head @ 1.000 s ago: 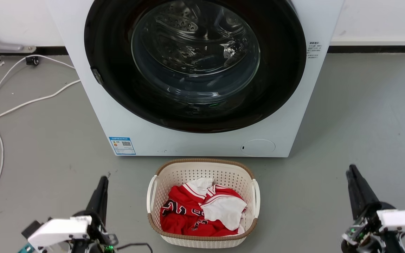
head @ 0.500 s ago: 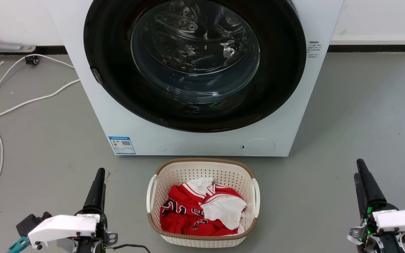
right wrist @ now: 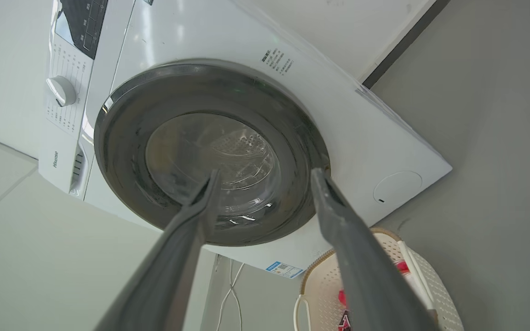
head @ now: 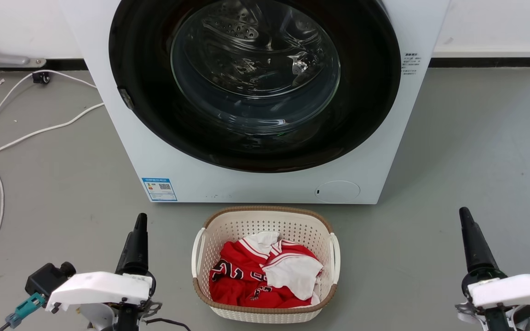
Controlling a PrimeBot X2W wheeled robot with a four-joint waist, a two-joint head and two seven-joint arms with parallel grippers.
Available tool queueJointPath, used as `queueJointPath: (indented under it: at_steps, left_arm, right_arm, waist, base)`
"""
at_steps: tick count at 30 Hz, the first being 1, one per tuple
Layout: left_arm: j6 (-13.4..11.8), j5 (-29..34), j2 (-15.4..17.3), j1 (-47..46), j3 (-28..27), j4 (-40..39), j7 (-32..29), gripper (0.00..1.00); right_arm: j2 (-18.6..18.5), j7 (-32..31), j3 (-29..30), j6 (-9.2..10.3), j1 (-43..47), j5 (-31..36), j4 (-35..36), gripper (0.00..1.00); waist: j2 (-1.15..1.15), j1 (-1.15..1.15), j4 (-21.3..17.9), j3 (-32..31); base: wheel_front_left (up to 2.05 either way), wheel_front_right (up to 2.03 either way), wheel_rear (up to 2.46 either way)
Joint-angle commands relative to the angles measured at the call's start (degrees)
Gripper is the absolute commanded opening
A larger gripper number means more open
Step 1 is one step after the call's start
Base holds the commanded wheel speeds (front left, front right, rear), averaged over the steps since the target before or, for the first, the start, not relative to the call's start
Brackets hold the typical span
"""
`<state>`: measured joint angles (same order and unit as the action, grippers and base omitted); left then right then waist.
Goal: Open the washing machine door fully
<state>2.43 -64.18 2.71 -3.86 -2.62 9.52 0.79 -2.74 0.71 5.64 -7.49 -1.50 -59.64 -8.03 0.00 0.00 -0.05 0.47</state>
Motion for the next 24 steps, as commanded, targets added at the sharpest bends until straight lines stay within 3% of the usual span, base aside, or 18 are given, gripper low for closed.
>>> queueJointPath:
  at_steps: [1,24]
  left_arm:
    - [-0.5,3.3,0.2,-0.4,0.4,-1.3,0.8,1.00]
    - [-3.6,23.5,0.2,0.4,3.7,-3.1,5.2,1.00]
  right_arm:
    - [-0.2,0.9,-0.6,-0.01,-0.2,4.3,2.0,1.00]
    - [-0.2,5.2,-2.1,-0.01,2.4,25.7,6.7,1.00]
  waist:
    - [0.00,0.00,0.0,0.1]
    - [0.00,0.00,0.1,0.2]
  base:
    - [0.00,0.00,0.00]
    - [0.00,0.00,0.00]
